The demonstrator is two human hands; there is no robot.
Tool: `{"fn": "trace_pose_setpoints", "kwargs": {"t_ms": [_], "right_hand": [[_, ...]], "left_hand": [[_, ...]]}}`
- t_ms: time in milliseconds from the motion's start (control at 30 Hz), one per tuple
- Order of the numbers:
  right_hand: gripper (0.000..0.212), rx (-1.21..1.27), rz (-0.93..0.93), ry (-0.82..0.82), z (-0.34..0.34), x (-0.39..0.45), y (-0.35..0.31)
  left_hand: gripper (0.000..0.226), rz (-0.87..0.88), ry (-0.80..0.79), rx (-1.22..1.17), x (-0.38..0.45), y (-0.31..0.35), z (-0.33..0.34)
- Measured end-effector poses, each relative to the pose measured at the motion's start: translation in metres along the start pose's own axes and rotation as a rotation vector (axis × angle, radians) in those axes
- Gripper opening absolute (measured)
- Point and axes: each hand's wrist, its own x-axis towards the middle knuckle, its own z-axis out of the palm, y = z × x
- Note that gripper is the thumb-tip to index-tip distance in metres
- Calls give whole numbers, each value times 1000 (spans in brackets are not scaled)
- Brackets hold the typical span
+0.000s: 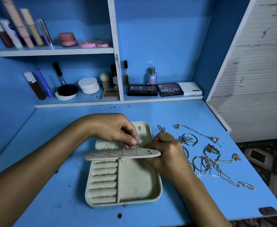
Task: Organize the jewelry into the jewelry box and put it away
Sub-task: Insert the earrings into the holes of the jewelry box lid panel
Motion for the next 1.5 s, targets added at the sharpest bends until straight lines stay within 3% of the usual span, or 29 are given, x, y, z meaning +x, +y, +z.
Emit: {"fn": "trace_pose_setpoints", "kwargs": {"t_ms": [633,900,1233,1500], "right_hand": [[8,-33,-5,12,2,0,0],[26,-7,6,29,2,0,-1],[10,-4,14,19,2,0,-1],[24,-23,15,10,2,-1,-1]], "left_hand": [[6,-64,32,262,0,16,5],[9,-60,64,240,-3,19,1],[8,-68,36,297,6,21,4],[11,-71,-9,251,7,16,2]]}}
